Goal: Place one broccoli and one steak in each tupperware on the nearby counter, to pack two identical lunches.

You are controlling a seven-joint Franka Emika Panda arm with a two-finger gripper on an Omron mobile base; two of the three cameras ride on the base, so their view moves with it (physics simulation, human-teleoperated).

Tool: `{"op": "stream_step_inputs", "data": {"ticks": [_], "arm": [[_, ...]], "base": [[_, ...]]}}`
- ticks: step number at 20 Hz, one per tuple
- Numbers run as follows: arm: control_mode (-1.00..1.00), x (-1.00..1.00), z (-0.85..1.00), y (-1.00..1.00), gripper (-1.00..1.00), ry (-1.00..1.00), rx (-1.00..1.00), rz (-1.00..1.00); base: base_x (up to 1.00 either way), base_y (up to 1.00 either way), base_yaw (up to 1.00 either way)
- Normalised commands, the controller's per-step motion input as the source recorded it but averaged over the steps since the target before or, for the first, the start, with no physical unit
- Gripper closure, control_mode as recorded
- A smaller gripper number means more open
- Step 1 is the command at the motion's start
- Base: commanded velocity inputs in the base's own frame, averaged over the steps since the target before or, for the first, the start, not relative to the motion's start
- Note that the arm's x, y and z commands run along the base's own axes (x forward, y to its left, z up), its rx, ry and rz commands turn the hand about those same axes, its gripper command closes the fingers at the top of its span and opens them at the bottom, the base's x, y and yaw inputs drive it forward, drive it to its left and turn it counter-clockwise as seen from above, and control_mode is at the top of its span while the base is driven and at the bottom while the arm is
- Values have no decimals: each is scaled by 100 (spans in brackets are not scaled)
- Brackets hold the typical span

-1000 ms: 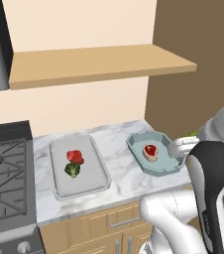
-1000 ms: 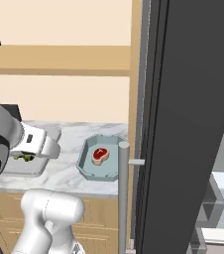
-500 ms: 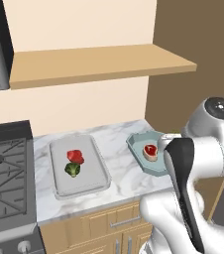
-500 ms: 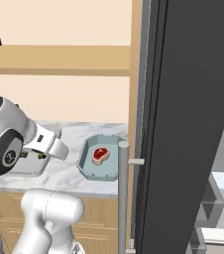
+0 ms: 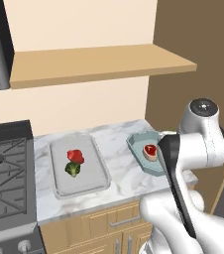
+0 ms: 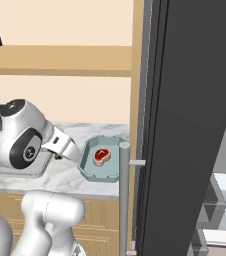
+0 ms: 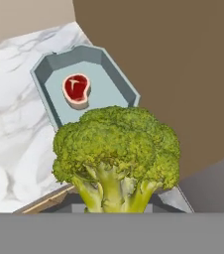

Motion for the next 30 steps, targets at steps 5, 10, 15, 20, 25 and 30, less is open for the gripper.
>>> {"op": "stream_step_inputs", "data": {"ticks": [5, 10, 15, 20, 25, 30], "arm": [[-100, 34, -24, -1, 100, 5, 3, -4], [-100, 27, -46, -6, 100, 1, 4, 0], [-100, 34, -42, -5, 100, 0, 1, 0], [-100, 44, -20, 0, 100, 2, 0, -5], [-100, 42, -16, -5, 100, 6, 0, -7], [-100, 39, -21, -8, 100, 5, 0, -7]], "base": [[0, 0, 0], [0, 0, 0], [0, 0, 0], [0, 0, 0], [0, 0, 0], [0, 0, 0]]}}
